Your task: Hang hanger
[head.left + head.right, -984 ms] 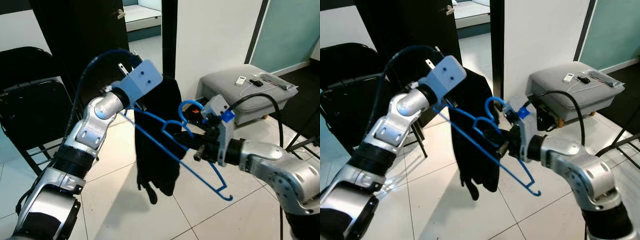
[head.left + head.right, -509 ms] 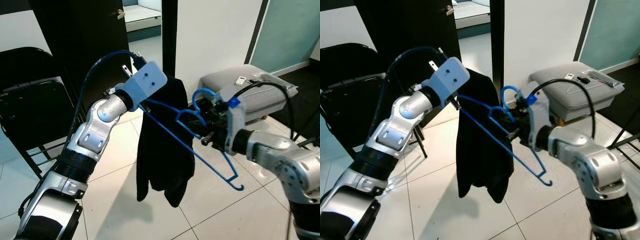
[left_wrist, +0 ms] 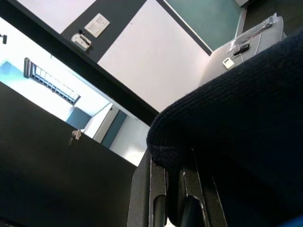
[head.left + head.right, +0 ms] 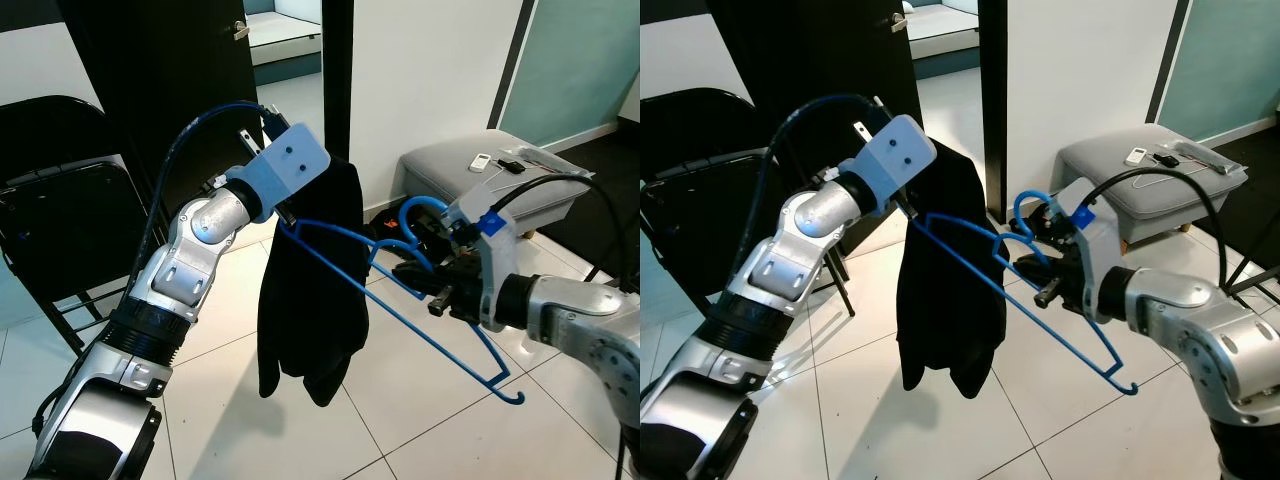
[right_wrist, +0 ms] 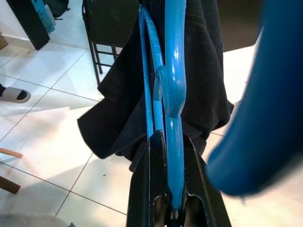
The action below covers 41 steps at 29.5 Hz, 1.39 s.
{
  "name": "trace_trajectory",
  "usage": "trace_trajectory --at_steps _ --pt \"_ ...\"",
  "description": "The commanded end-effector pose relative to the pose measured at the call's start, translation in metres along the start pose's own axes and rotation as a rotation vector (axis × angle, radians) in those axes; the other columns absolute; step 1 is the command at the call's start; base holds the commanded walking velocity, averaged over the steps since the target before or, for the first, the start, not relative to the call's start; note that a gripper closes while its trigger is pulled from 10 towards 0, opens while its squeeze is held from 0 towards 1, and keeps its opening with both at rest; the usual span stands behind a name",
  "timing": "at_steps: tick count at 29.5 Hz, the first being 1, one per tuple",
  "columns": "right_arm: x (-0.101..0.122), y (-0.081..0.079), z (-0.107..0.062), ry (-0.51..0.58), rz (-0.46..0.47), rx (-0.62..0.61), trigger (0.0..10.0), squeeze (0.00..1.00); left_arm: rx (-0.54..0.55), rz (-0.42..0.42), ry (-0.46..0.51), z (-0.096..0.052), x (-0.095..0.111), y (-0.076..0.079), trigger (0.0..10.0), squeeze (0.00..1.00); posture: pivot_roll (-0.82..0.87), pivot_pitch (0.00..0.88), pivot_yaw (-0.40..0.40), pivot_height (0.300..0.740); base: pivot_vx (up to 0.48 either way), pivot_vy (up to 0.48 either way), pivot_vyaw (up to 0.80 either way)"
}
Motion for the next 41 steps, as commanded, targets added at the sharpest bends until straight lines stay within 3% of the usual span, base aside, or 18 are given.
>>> trace_trajectory --at_steps 1,19,32,37,41 --pt "0.004 0.001 -0.004 0.010 -0.004 -0.006 10.0 0.00 0.022 0.015 -0.006 -0.004 -0.001 -0.008 10.0 0.00 -0.12 0.003 0.074 0.740 0.000 0.000 0.00" --pt "0.014 0.008 -0.023 0.025 -0.027 -0.029 10.0 0.00 0.022 0.101 -0.072 -0.010 -0.019 -0.013 10.0 0.00 -0.14 0.016 0.076 0.740 0.000 0.000 0.00" --pt "0.018 0.016 -0.024 0.047 -0.021 -0.077 10.0 0.00 0.007 0.090 -0.039 -0.008 -0.011 -0.009 10.0 0.00 -0.13 0.017 0.077 0.740 0.000 0.000 0.00" --pt "0.017 0.009 -0.018 0.051 -0.009 -0.046 10.0 0.00 -0.020 0.063 0.013 -0.005 -0.001 0.001 10.0 0.00 -0.13 0.016 0.075 0.740 0.000 0.000 0.00" --pt "0.015 -0.009 0.001 0.072 0.017 0.042 10.0 0.00 -0.077 0.031 0.074 0.003 0.013 0.022 10.0 0.00 -0.13 0.014 0.076 0.740 0.000 0.000 0.00"
Point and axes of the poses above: a point about 5 cm out from each wrist's last joint towards the gripper, its own z axis pointing out of the wrist towards the gripper, its own x axis along the axis of the wrist's last joint, y = z × x, the point moved 1 cm from there along z, pointing out of the wrist towards the gripper, and after that the axes turned 7 degrees about -z, right-handed, at the moved point
